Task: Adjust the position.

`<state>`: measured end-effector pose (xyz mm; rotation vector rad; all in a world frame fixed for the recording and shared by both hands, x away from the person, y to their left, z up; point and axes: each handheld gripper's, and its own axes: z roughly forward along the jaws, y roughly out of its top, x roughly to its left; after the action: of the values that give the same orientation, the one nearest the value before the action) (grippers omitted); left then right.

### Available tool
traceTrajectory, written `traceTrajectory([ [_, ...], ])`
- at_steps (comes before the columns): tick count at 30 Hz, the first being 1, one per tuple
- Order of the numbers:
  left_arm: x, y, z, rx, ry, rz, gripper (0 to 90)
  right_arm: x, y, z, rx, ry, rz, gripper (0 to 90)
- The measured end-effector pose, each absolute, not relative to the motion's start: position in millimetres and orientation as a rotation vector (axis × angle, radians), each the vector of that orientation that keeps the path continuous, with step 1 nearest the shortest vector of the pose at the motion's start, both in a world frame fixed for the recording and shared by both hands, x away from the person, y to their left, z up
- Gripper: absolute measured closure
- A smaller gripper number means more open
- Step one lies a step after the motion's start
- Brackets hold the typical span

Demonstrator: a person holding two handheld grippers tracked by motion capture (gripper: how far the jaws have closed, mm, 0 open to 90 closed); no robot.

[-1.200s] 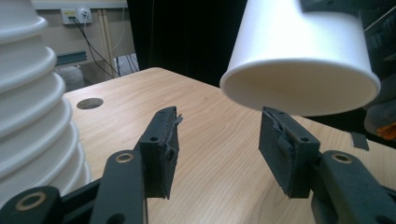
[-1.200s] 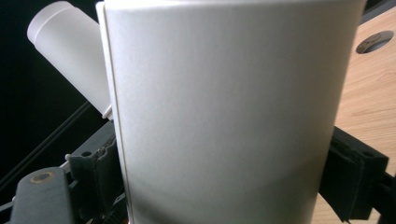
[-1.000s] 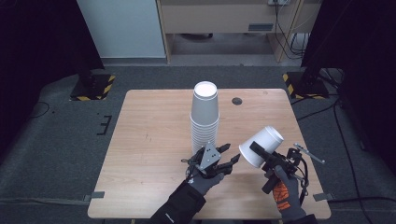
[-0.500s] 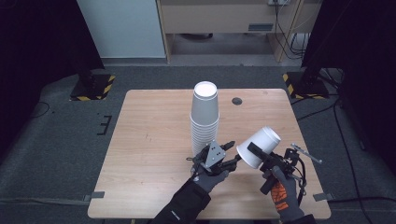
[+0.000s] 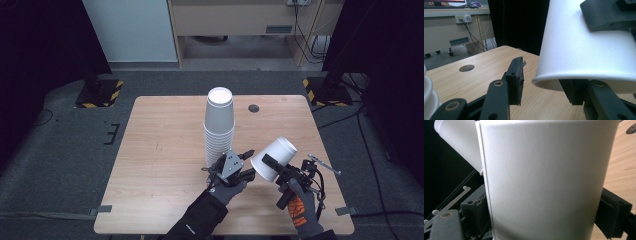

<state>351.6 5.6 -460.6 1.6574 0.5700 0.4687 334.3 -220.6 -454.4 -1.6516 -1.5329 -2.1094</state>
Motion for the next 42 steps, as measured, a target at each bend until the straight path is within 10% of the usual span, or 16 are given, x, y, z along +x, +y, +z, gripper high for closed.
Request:
traceTrajectory([
  [21,351,5,-465,1.691,0.569,0.484,79.7,336,-219,-459,-1.654,-1.529,-2.096,14.5],
  [42,341,15,-461,1.727,0.527,0.479,83.3,339,-219,-457,-1.623,-1.579,-2.146,7.9],
])
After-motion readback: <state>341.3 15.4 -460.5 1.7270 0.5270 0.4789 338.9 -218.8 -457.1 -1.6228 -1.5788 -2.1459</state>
